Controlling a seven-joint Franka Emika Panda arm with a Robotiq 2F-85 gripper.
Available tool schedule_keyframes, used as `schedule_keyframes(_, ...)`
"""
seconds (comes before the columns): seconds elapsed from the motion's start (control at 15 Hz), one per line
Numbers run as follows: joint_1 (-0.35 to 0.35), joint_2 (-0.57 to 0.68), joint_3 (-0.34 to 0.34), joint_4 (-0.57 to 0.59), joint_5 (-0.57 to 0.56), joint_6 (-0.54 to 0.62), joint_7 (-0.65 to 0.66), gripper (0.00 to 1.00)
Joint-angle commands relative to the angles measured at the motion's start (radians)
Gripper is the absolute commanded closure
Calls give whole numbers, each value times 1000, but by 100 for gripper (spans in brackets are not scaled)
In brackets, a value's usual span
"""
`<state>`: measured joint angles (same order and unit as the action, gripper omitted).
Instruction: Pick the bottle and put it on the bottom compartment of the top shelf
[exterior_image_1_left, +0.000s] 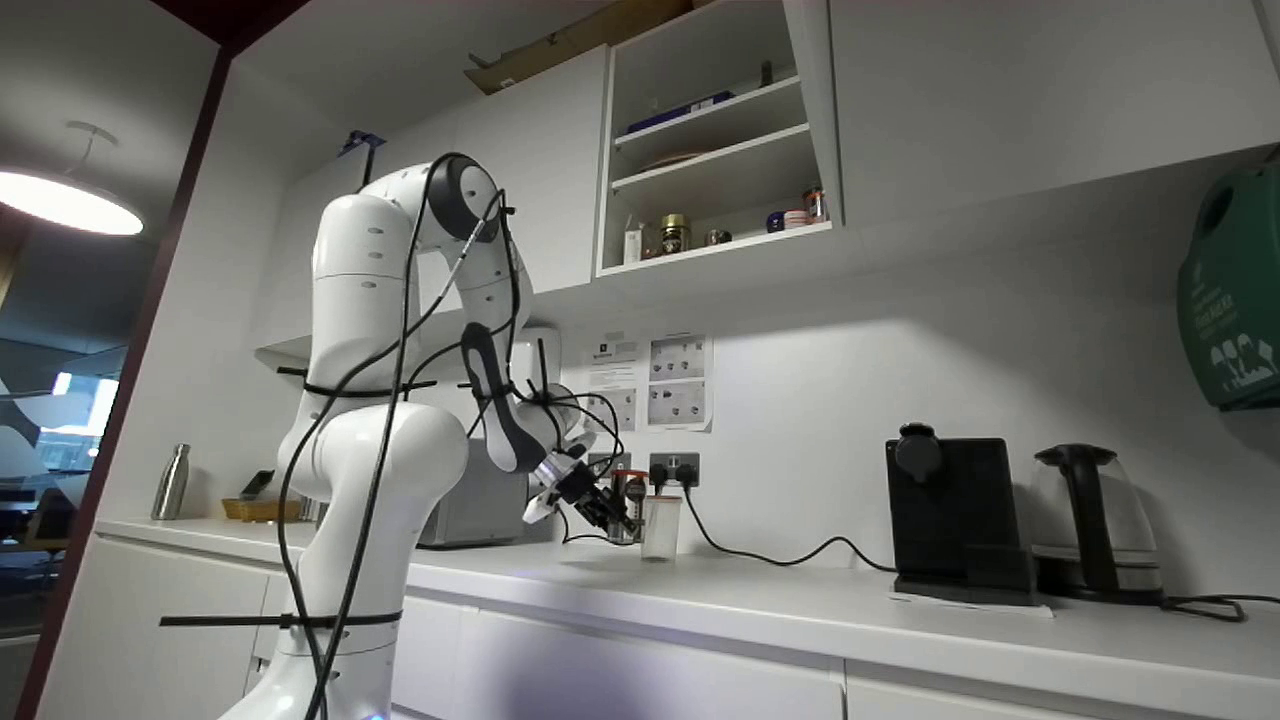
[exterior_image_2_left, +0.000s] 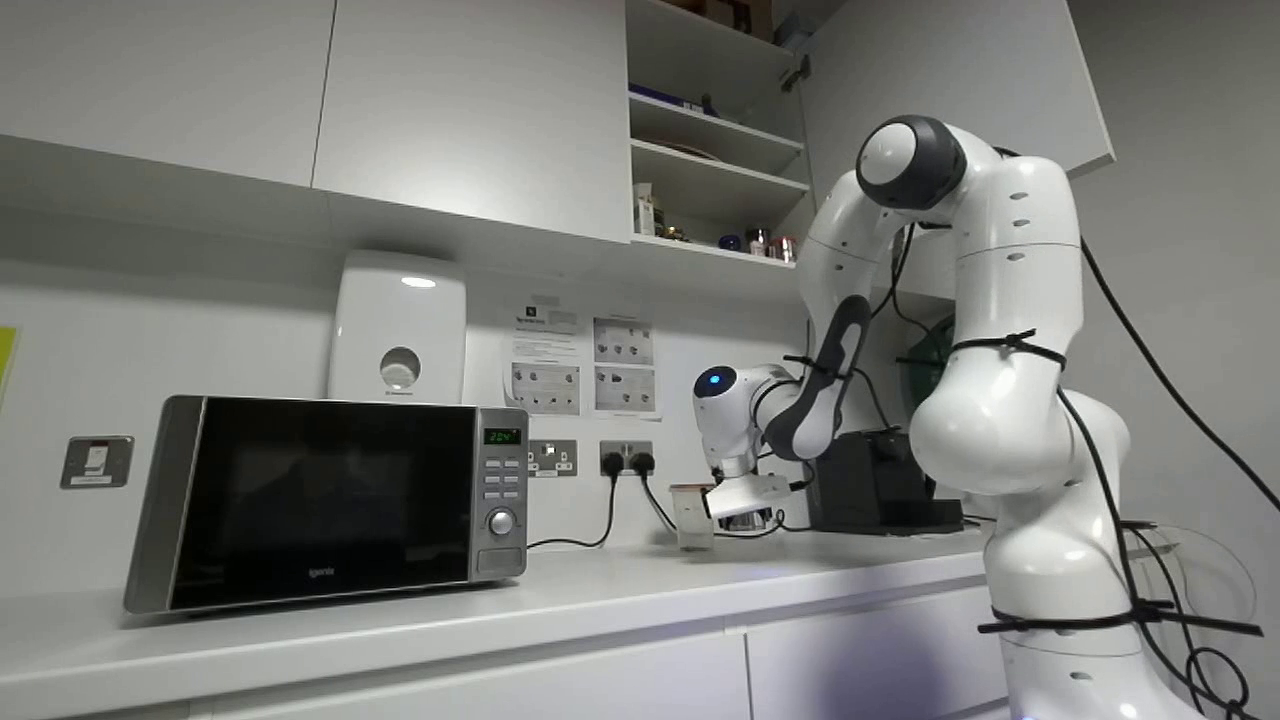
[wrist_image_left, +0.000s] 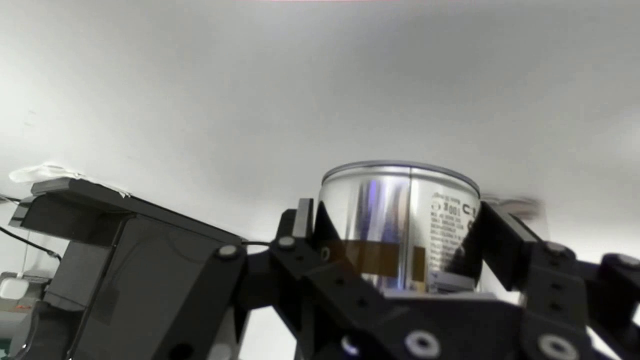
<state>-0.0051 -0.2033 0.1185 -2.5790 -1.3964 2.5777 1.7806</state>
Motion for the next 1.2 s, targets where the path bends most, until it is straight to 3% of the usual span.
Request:
schedule_keyframes(0.0, 41, -122, -19, -32, 64, -57, -84, 42)
schedule_keyframes(0.33, 69, -221, -13, -31, 117, -118, -161, 42)
schedule_keyframes(0.67, 111, -306, -21, -31, 324, -131, -399, 42)
schedule_keyframes(0.87, 125, -383, 14, -13, 435, -191, -508, 42)
schedule_keyframes(1.13, 121, -475, 59, 18, 503, -257, -593, 42)
